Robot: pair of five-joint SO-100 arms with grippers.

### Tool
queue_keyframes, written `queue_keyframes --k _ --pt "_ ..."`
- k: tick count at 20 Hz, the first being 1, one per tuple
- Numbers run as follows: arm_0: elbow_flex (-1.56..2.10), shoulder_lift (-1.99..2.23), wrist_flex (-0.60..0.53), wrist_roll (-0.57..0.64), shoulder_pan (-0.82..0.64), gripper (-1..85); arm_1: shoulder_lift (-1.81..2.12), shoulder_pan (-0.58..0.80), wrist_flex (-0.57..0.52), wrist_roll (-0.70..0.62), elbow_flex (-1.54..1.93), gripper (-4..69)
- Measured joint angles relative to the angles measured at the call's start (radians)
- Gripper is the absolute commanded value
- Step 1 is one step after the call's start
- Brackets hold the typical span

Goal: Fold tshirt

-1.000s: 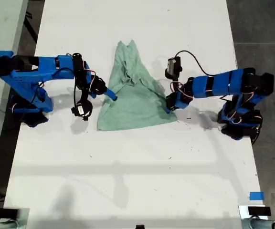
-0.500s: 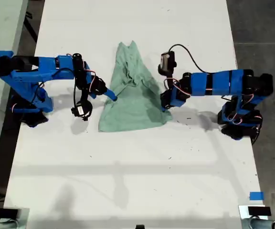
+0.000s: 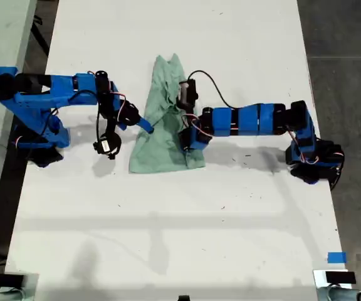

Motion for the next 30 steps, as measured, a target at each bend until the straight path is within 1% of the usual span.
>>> queue_keyframes --k 1,2,4,6,9,12,15,20,26,27,28,29,30 --pt "0.0 0.0 0.0 -0.002 0.0 32.9 -0.051 -0.008 -0.017 0.021 -0.021 6.6" --pt "0.0 0.0 0.0 -0.003 0.0 32.9 -0.074 -0.014 -0.028 0.029 -0.041 16.7" --pt "0.0 0.0 0.0 -0.006 0.0 32.9 -0.087 -0.017 -0.025 0.038 -0.067 22.0" --pt "0.0 0.0 0.0 -0.006 0.0 32.9 -0.091 -0.018 0.003 0.04 -0.087 24.4" --pt "-0.044 0.0 0.006 -0.009 0.006 32.8 -0.015 -0.035 0.118 0.038 -0.092 25.2" --pt "-0.084 -0.002 0.049 -0.025 0.028 32.8 0.146 -0.044 0.236 0.044 -0.089 26.2" --pt "-0.1 -0.002 0.087 -0.052 0.06 32.9 0.318 -0.044 0.31 0.048 -0.008 26.0" --pt "-0.1 -0.014 0.1 -0.109 0.109 33.2 0.531 -0.014 0.322 0.048 0.178 25.9" --pt "-0.011 -0.107 -0.025 -0.155 0.13 32.6 0.706 0.026 0.322 0.048 0.33 25.5" --pt "-0.006 -0.133 -0.043 -0.156 0.13 30.1 0.721 0.026 0.322 0.048 0.345 25.5" --pt "0.003 -0.16 -0.069 -0.163 0.13 25.1 0.733 0.026 0.322 0.048 0.36 25.5" --pt "0.017 -0.193 -0.097 -0.173 0.13 14.9 0.741 0.026 0.321 0.048 0.374 25.5" --pt "0.026 -0.227 -0.124 -0.184 0.13 10.3 0.744 0.026 0.319 0.048 0.385 25.5"
